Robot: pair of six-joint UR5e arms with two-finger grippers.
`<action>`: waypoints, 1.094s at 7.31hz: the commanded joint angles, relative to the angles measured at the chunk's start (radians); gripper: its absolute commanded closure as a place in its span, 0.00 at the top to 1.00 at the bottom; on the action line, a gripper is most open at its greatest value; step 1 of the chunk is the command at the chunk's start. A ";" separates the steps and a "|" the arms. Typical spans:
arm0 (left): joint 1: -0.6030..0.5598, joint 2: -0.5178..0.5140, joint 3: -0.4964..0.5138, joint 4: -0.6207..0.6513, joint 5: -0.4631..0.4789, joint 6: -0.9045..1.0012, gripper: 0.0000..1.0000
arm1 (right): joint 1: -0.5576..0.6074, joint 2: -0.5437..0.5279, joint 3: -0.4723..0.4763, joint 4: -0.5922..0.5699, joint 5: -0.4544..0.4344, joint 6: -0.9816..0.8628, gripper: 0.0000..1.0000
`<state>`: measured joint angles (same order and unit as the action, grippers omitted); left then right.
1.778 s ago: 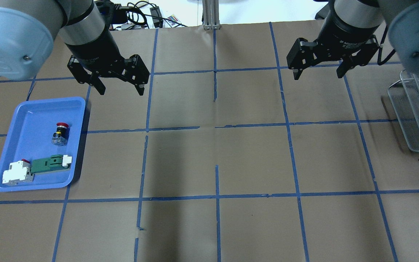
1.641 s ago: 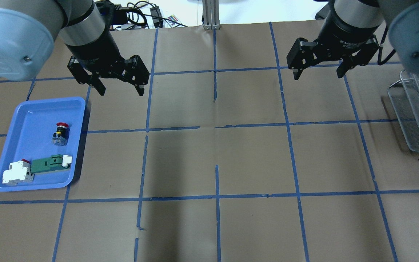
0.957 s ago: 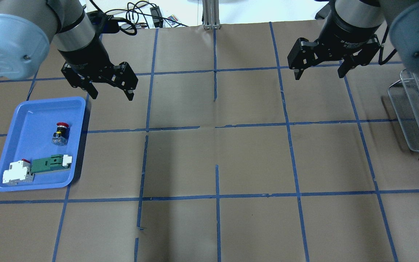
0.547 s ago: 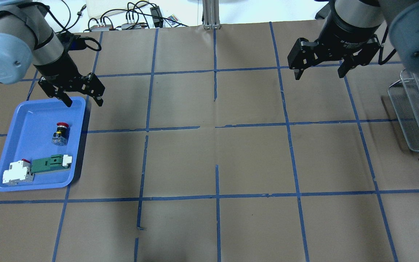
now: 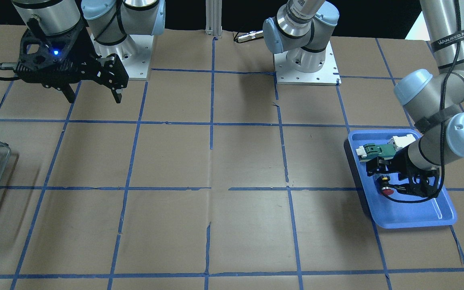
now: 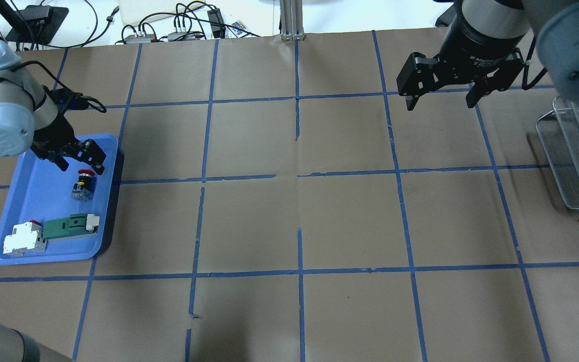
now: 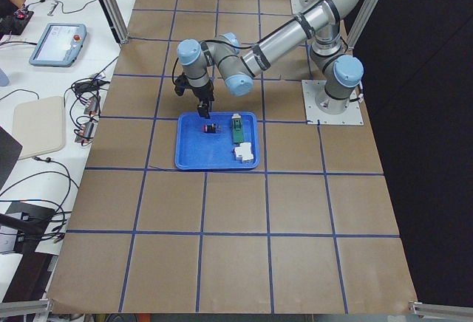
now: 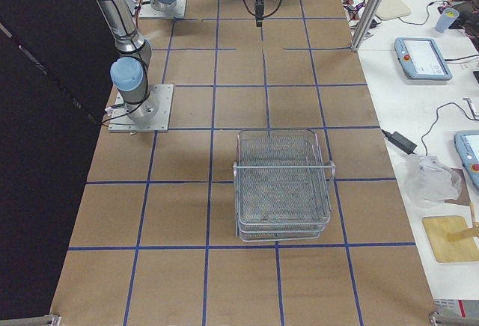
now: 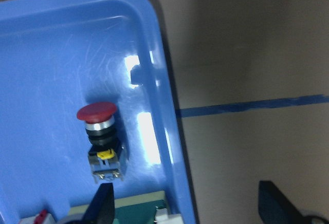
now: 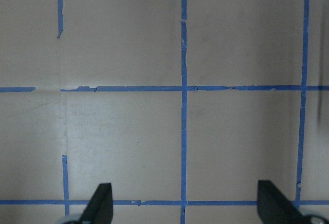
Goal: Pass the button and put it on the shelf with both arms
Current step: 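Lower the left gripper toward the red push button in the blue tray, then close the left gripper on the red push button's black base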
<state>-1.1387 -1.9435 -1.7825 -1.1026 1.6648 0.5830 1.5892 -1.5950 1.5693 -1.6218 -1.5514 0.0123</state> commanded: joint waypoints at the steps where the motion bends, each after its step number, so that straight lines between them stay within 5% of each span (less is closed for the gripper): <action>1: 0.045 -0.047 -0.070 0.130 0.000 0.054 0.94 | 0.000 0.000 0.000 -0.004 0.008 0.000 1.00; 2: 0.059 -0.057 -0.075 0.130 -0.004 0.054 0.94 | 0.000 0.000 0.000 -0.004 0.007 0.000 1.00; 6: 0.065 -0.046 -0.120 0.121 -0.025 0.067 0.55 | 0.000 0.000 0.000 -0.001 0.005 0.000 1.00; 7: 0.065 -0.037 -0.124 0.119 -0.022 0.099 0.38 | 0.000 0.001 0.000 -0.003 0.004 0.000 1.00; 8: 0.063 -0.034 -0.120 0.119 -0.020 0.130 0.09 | 0.000 0.001 0.000 -0.001 -0.004 0.000 1.00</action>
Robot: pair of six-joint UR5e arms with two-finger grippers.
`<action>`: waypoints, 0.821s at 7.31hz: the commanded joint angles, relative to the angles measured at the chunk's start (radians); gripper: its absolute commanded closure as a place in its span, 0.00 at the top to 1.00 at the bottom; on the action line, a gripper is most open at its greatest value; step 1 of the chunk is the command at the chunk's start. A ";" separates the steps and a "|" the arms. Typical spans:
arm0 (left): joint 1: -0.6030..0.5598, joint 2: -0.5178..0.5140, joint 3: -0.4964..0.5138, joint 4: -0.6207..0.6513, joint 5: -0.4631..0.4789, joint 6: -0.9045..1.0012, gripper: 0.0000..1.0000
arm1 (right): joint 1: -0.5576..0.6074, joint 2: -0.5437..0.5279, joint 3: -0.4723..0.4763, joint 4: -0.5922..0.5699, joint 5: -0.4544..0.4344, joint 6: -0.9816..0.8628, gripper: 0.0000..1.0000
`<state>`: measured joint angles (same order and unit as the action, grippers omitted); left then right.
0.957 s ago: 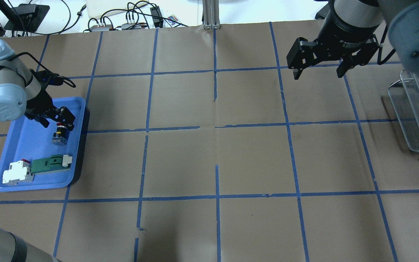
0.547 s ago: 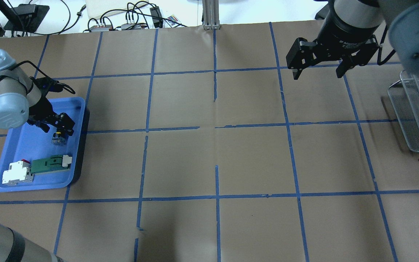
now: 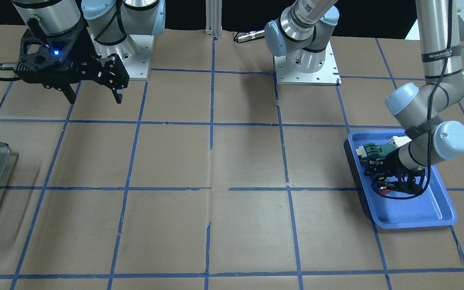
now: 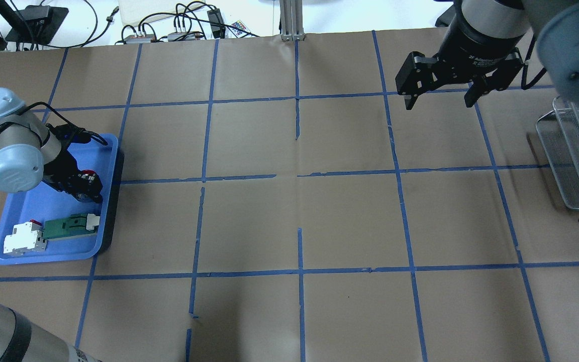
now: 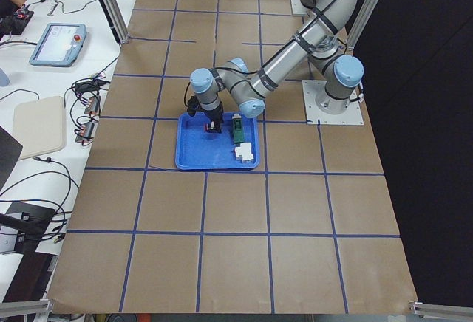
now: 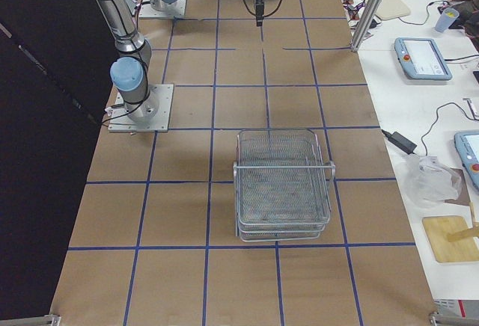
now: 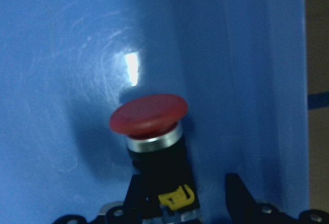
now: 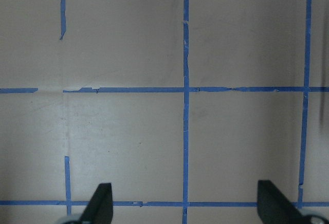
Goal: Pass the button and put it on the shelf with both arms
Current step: 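Close the left gripper on the red push button's black base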
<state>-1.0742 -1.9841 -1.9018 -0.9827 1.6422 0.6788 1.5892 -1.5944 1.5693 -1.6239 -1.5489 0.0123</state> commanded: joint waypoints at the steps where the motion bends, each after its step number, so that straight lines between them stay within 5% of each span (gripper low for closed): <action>1: -0.007 0.013 0.015 -0.004 0.002 0.056 0.00 | 0.000 0.001 0.000 -0.001 -0.005 0.000 1.00; 3: -0.051 0.039 0.087 -0.025 -0.004 0.126 0.00 | 0.000 -0.002 -0.002 -0.004 0.003 0.000 1.00; 6: -0.229 0.067 0.316 -0.355 0.001 0.211 0.00 | -0.018 0.010 -0.015 -0.002 0.001 -0.012 1.00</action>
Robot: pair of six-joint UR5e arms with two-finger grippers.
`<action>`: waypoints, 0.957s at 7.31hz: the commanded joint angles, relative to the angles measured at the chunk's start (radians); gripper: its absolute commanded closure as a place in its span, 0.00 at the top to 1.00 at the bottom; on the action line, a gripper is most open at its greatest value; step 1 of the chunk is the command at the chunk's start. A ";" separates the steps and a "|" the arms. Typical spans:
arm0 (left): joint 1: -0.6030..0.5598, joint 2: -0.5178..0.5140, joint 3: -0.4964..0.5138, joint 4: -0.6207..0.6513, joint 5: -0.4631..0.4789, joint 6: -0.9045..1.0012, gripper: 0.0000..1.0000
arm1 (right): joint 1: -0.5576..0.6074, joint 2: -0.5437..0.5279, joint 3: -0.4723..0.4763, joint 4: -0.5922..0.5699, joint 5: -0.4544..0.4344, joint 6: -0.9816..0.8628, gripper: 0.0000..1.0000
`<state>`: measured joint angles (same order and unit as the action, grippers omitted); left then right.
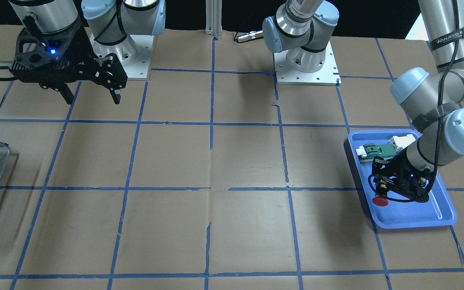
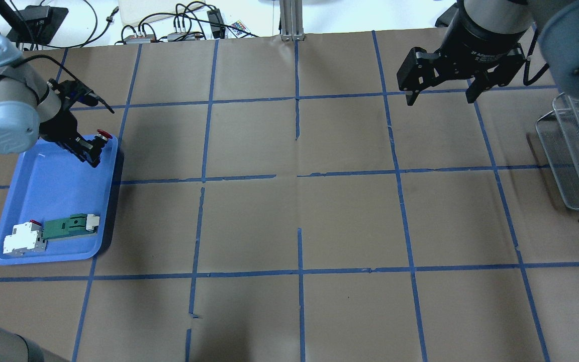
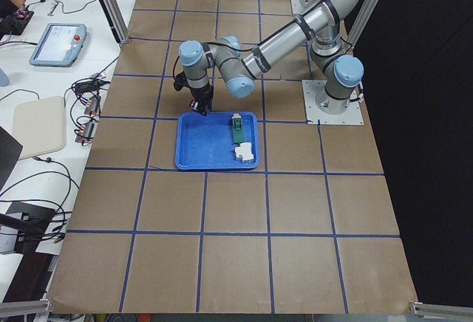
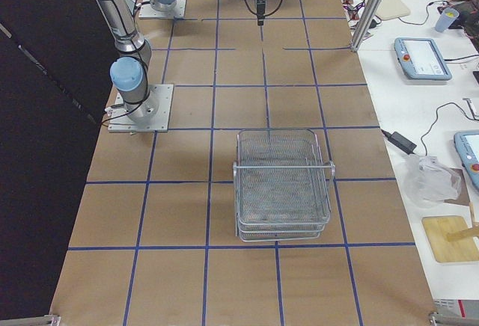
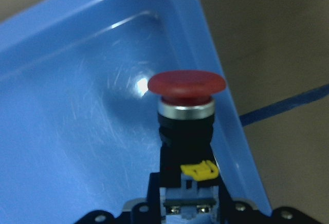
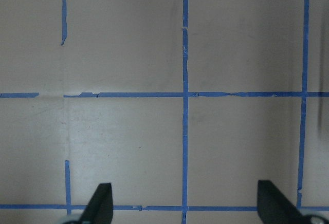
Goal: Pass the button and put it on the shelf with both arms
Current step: 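Lift the button and carry it toward the right gripper while the right arm approaches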
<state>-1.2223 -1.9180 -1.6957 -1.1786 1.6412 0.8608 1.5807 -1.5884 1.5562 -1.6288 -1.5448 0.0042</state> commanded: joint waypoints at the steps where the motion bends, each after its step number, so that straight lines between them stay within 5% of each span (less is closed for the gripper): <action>1: -0.156 -0.013 0.184 -0.273 0.000 0.032 0.00 | -0.049 0.008 -0.002 0.009 0.005 -0.027 1.00; 3: -0.300 -0.032 0.243 -0.302 -0.058 0.085 0.00 | -0.224 0.008 -0.002 0.033 0.212 -0.343 1.00; 7: -0.423 -0.039 0.283 -0.262 -0.329 0.393 0.00 | -0.360 -0.001 -0.004 0.115 0.219 -0.977 1.00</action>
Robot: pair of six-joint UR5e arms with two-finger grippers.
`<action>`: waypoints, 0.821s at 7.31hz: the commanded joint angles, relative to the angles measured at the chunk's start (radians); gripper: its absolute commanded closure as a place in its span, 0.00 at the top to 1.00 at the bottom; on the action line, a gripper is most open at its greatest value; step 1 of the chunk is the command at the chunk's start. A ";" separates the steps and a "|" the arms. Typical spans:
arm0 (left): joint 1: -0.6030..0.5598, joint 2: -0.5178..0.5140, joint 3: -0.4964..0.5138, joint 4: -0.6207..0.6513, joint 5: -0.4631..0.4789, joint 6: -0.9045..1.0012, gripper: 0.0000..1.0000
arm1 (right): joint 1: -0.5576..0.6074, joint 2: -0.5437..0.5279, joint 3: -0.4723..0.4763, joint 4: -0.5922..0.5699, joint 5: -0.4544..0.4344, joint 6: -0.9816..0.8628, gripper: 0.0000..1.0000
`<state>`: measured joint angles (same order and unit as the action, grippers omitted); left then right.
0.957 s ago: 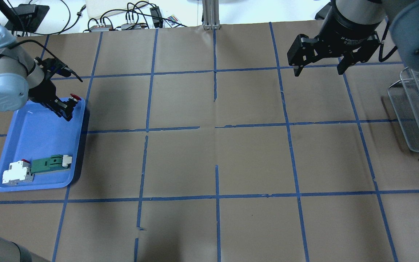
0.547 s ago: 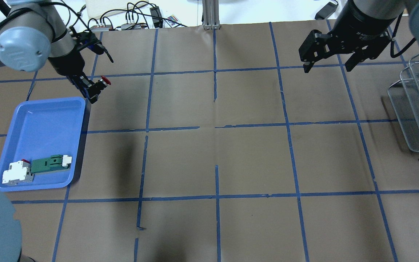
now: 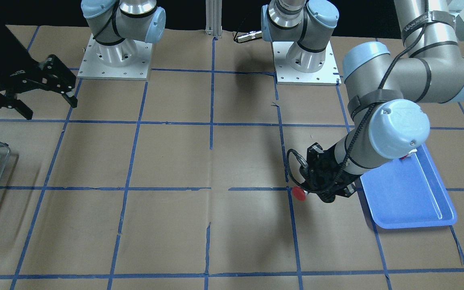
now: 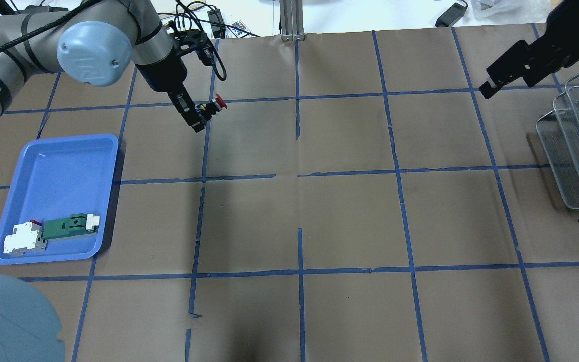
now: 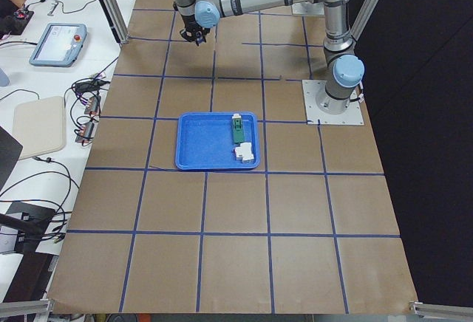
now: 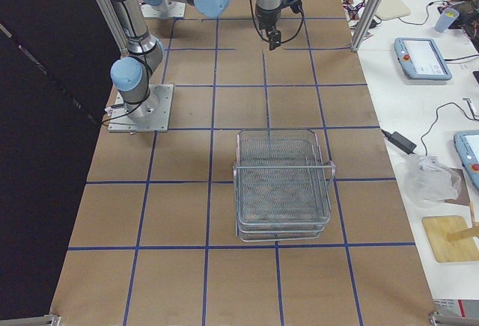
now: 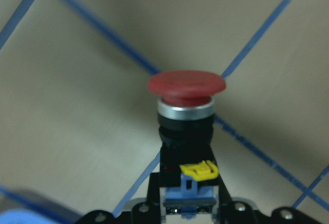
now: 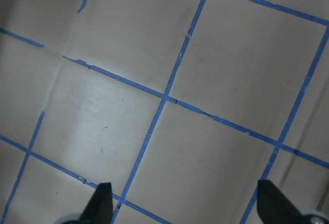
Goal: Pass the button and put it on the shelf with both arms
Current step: 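Lift the button and carry it toward the right gripper while the right arm approaches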
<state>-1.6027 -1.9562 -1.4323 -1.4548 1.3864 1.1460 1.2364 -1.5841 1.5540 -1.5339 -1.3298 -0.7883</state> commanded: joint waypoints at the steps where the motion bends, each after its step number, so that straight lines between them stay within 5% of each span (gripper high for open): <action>1: -0.068 -0.001 0.026 0.034 -0.137 0.133 0.00 | -0.012 -0.013 0.006 0.102 0.047 -0.382 1.00; 3: -0.147 -0.013 0.026 0.153 -0.179 0.138 0.00 | 0.009 -0.023 0.017 0.158 0.047 -0.489 1.00; 6: -0.186 -0.027 0.023 0.250 -0.251 0.141 0.00 | 0.075 -0.066 0.023 0.189 0.199 -0.711 1.00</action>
<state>-1.7773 -1.9804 -1.4073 -1.2409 1.1556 1.2844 1.2881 -1.6398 1.5726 -1.3530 -1.1812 -1.4164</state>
